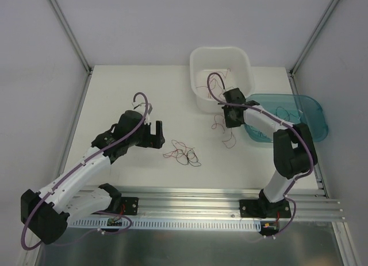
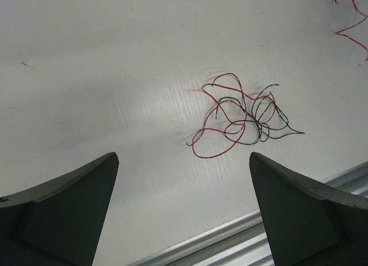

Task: Untangle the cables

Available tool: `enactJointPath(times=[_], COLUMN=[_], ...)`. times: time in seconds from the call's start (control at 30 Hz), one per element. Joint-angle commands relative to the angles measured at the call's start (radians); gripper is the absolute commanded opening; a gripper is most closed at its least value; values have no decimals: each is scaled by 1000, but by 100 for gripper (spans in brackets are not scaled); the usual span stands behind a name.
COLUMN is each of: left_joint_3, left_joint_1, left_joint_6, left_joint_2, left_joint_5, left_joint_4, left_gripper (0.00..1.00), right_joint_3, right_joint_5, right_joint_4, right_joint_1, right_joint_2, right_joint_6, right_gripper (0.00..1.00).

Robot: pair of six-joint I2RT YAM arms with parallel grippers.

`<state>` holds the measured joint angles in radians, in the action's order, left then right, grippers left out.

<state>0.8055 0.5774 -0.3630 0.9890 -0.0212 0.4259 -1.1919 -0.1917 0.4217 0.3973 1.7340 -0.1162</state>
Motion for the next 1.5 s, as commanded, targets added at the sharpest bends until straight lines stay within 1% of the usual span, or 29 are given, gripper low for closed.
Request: enactJointPath(times=[0.0,0.03,0.1,0.23,0.33,0.4,0.5,0.57,0.6,0.63,0.73,0.8,0.9,1.1,1.13,1.17,1.2,1.23,1.27,1.3,1.37,1.4,1.47], left_joint_3=[26,26,27,18,-5,-32,-31,-29,-31,-31,-32,-34,-35,-38,-37,-38,-37,-35,-37,-35,-35,-34,-34], left_joint_1=[-30,-46,-62,-99,-122,-126,-126,-126,-126,-126,-126,-128,-126,-126,-126,-126,-126,-126,-128,-126,-126,-126,-128], left_joint_6=[94,107,145,194,203,190,191,199,200,202,205,207,213,217,217,217,217,217,217,217,217,216,217], left_joint_2=[-38,-39,-42,-35,-13,-4,16,20,22,25,33,36,45,46,48,50,48,51,53,54,57,57,60], left_joint_5=[-51,-63,-72,-129,-166,-158,-131,-138,-141,-143,-144,-138,-143,-143,-141,-140,-137,-134,-125,-118,-108,-103,-97], left_joint_4=[33,37,39,37,30,8,-3,-3,-4,-6,-6,-4,-3,-4,-4,-6,-4,-3,-4,-3,-3,-3,-4], left_gripper=[99,99,99,99,99,99,99,99,99,99,99,99,99,99,99,99,99,99,99,99,99,99,99], right_joint_3=[51,58,80,45,-33,-122,-268,-345,-427,-461,-555,-580,-627,-713,-728,-761,-778,-788,-796,-805,-795,-761,-706], right_joint_5=[49,67,86,104,113,117,100,89,74,60,-23,-84,-129,-147,-153,-156,-160,-158,-152,-122,-80,-40,-3], right_joint_4=[-11,-2,17,139,230,287,318,321,312,301,220,142,54,-46,-47,-40,-25,-18,-11,14,38,52,61], right_joint_1=[12,23,34,75,89,92,92,92,92,94,92,83,60,15,11,6,2,2,2,2,3,11,20], right_joint_2=[-91,-115,-186,-303,-387,-424,-436,-427,-421,-403,-369,-321,-239,-48,-25,-2,42,54,67,68,50,36,-26], right_joint_6=[1,-6,-17,-53,-76,-99,-137,-154,-169,-175,-203,-218,-232,-209,-203,-185,-177,-172,-169,-159,-145,-139,-132], right_gripper=[8,1,1,1,0,1,0,1,1,1,1,1,1,1,3,9,31,43,52,64,71,76,77])
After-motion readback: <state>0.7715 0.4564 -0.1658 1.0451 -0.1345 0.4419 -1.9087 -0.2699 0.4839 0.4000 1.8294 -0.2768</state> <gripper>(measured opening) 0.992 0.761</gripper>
